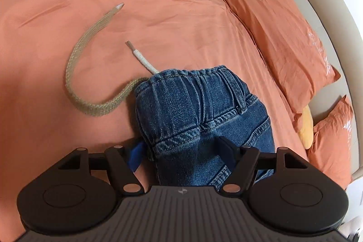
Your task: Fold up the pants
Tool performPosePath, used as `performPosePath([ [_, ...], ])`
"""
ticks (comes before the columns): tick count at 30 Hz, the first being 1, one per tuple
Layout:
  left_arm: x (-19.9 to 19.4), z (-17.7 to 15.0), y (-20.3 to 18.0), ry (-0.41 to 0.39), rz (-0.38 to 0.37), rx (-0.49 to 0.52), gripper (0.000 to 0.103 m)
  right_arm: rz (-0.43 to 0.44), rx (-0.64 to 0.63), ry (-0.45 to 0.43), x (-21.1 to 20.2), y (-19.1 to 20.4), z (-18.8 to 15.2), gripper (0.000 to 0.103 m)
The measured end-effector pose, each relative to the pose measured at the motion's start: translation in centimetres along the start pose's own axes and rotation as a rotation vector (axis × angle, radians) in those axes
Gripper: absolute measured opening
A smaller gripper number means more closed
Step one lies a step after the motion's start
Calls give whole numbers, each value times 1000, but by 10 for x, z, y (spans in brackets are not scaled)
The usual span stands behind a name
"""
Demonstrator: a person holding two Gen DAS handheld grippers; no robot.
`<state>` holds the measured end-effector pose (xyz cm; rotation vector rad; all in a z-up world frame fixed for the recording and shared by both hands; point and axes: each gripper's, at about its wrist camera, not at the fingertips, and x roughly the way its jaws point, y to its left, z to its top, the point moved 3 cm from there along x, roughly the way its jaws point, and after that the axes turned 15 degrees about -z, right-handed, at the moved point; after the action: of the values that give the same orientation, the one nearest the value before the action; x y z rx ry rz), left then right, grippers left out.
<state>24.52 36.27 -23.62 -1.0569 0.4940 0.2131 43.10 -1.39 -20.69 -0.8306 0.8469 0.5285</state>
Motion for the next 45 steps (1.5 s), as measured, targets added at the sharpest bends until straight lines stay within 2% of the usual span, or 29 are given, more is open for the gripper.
performPosePath([
  [3, 0, 0, 1, -2, -5, 15, 69, 34, 65, 72, 16, -3, 8, 30],
  [6, 0, -2, -2, -7, 7, 43, 58, 15, 25, 71, 16, 2, 11, 30],
  [7, 0, -3, -5, -9, 12, 59, 56, 17, 32, 69, 16, 1, 10, 30],
  [9, -1, -4, -9, -15, 16, 82, 44, 21, 72, 72, 15, -3, 8, 30],
  [12, -5, -5, -20, -32, 15, 127, 36, -21, 96, 56, 6, 0, 8, 30],
  [17, -19, -8, -51, -82, 1, 260, 31, -52, 126, -24, -42, -3, -12, 27],
  [21, -40, -18, -109, -133, -41, 413, 31, -15, 212, -23, -79, -26, -43, 28],
  [23, -50, -26, -149, -137, -58, 507, 31, 22, 281, -15, -92, -39, -65, 28],
  [27, -65, -51, -230, -141, -75, 690, 31, 43, 400, -30, -115, -59, -110, 28],
  [32, -62, -105, -326, -120, -96, 897, 31, 62, 541, -62, -128, -72, -163, 28],
  [36, -37, -177, -379, -86, -101, 1097, 31, 66, 665, -85, -134, -83, -205, 28],
  [39, -7, -240, -400, -28, -107, 1232, 31, 72, 758, -89, -135, -86, -235, 28],
  [42, 22, -302, -405, 52, -106, 1358, 31, 77, 836, -100, -135, -92, -258, 29],
  [45, 46, -362, -395, 183, -103, 1436, 31, 77, 867, -101, -133, -93, -277, 29],
])
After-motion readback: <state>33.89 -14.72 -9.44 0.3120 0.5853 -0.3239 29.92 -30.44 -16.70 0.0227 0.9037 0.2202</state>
